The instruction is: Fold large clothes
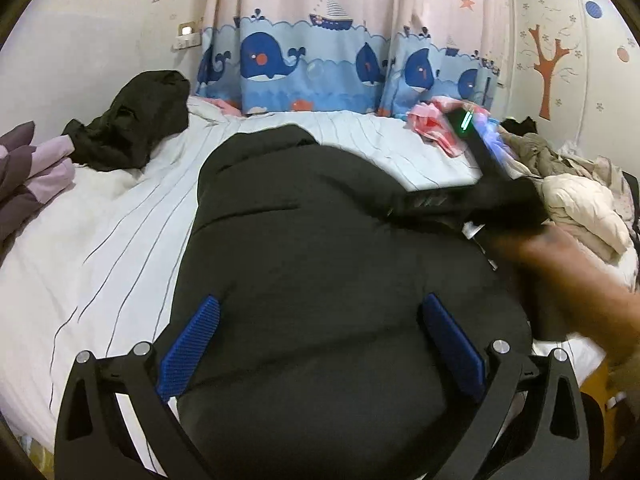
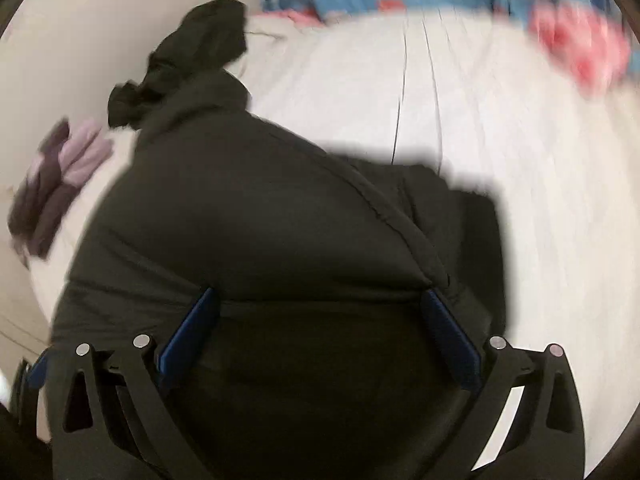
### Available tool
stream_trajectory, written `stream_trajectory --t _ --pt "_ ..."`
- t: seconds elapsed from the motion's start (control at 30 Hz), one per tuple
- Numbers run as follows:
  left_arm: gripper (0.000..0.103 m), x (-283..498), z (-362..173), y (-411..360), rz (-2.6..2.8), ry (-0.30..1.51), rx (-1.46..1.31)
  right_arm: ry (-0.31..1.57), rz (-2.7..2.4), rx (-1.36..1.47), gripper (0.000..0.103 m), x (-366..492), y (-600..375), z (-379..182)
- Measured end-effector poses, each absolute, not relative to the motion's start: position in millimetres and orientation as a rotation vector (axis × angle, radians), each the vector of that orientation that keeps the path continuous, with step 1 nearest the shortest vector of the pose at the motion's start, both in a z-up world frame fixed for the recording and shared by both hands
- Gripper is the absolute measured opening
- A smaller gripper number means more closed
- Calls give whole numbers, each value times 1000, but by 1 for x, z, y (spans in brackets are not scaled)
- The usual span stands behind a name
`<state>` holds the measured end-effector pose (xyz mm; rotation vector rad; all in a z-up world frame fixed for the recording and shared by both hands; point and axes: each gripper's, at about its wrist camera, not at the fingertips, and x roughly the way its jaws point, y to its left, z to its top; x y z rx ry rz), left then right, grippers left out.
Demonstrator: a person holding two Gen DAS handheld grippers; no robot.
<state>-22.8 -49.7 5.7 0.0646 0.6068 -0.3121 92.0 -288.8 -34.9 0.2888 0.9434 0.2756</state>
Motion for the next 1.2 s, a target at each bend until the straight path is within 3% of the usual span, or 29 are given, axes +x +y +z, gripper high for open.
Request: stream_trajectory --t 0.17,0.3,0.47,0.9,1.07,1.2 --pt "97 -23 4 -52 -297 619 84 978 259 320 96 83 -304 -31" --pt "97 -20 5 -49 -282 621 67 875 266 353 96 40 -324 -5" --pt "97 -23 4 -58 -272 613 119 1008 290 333 96 30 -327 -49" --pt "97 -21 5 -62 -227 618 150 926 257 312 96 -31 -342 -19" --pt "97 -24 3 -69 -222 621 178 1060 277 250 96 -32 -337 -46" --pt "97 -23 9 -57 -264 624 118 1006 235 249 96 -38 -343 -26"
